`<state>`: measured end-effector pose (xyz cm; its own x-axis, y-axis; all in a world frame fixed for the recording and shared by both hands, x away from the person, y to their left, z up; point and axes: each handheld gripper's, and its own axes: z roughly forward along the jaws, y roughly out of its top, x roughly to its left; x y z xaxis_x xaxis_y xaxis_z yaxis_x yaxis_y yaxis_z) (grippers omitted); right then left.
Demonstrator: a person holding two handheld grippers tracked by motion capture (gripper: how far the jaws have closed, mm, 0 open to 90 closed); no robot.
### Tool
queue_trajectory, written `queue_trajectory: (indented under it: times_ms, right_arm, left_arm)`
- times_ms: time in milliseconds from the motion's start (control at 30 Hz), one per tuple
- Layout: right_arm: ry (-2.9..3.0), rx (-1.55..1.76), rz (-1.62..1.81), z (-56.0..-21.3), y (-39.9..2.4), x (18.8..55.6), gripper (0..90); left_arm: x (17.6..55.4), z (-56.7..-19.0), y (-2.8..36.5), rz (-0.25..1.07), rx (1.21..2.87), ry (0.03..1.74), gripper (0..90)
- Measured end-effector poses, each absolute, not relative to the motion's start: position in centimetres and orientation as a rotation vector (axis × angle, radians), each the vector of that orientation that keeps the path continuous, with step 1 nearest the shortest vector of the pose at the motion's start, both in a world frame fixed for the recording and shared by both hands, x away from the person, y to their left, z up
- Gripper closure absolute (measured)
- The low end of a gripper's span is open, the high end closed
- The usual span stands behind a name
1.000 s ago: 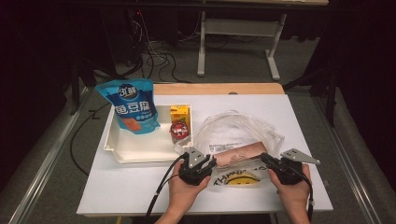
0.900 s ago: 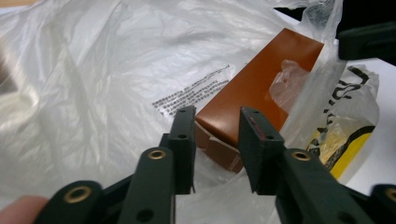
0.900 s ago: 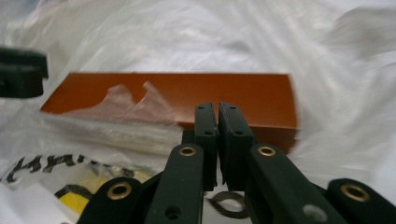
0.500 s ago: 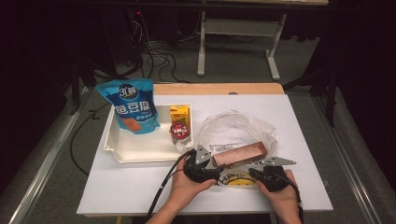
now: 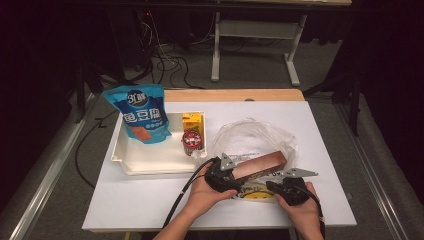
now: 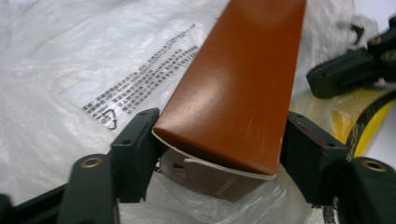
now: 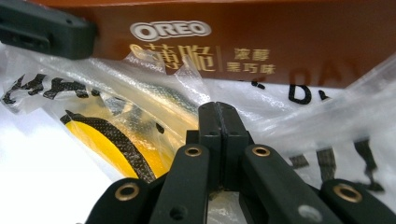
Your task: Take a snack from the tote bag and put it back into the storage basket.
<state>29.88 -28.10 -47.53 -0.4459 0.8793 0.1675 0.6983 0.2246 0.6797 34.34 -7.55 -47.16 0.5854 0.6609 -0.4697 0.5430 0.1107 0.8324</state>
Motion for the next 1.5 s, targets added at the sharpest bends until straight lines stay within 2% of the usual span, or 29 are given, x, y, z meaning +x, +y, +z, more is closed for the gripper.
queue_trajectory:
  times_ms: [133,233,600,1067,1167,1233,1267,1367,1400,1433,1467,1500]
  right_arm:
    - [2.248,1.487,1.039,-47.5,-28.1,29.9,90.0]
    - [2.253,1.488,1.039,-47.5,-28.1,29.9,90.0]
    - [2.25,1.479,1.035,-47.5,-28.1,29.9,90.0]
    - [2.225,1.451,1.024,-47.6,-27.8,30.0,89.8]
    - [2.182,1.419,1.097,-46.9,-27.8,29.6,79.3]
    - [2.171,1.409,1.097,-46.7,-27.8,29.5,76.2]
    - [2.146,1.397,1.103,-46.3,-28.0,29.3,70.1]
    - [2.13,1.406,1.119,-46.1,-28.1,29.1,64.7]
    - [2.114,1.4,1.12,-45.9,-28.3,29.0,57.3]
    - [2.114,1.4,1.12,-45.9,-28.3,29.0,57.3]
    - [2.084,1.406,1.14,-45.6,-28.6,28.8,49.8]
    - [2.084,1.406,1.14,-45.6,-28.6,28.8,49.8]
  left_arm:
    - [33.5,-47.2,-7.6,0.131,1.58,0.979,42.0]
    - [33.4,-46.9,-7.2,0.118,1.539,0.973,44.9]
    - [32.6,-43.8,-4.8,0.11,1.46,0.95,45.7]
    - [30.9,-42.5,-0.8,0.12,1.427,0.959,45.8]
    - [30.5,-42.1,0.1,0.111,1.413,0.962,45.8]
    - [30.4,-42.0,0.3,0.112,1.408,0.964,45.9]
    - [30.3,-41.9,0.5,0.116,1.407,0.966,45.9]
    - [30.2,-41.5,1.2,0.125,1.41,0.965,45.9]
    - [30.1,-41.2,1.8,0.13,1.402,0.968,45.9]
    - [30.1,-41.2,1.8,0.13,1.402,0.968,45.9]
    - [30.1,-41.0,2.3,0.144,1.403,0.967,45.9]
    - [30.1,-41.0,2.3,0.144,1.403,0.967,45.9]
